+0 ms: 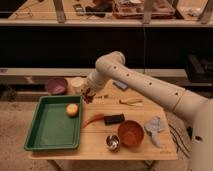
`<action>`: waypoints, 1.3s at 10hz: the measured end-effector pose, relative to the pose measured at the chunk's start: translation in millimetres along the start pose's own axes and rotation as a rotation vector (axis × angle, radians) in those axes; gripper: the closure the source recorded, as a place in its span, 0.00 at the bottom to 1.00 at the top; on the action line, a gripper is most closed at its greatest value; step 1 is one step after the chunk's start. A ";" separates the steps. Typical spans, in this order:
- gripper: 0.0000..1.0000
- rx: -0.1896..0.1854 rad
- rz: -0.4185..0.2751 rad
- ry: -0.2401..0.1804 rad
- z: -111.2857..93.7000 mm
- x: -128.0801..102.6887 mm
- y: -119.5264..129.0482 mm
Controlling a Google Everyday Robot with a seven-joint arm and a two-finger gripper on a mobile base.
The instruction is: Place grapes in plastic cup
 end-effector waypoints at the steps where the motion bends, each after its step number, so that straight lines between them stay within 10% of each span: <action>1: 1.00 0.007 -0.001 0.002 0.7 -1.1 0.3; 13: 1.00 -0.009 0.045 0.002 9.6 55.4 -35.2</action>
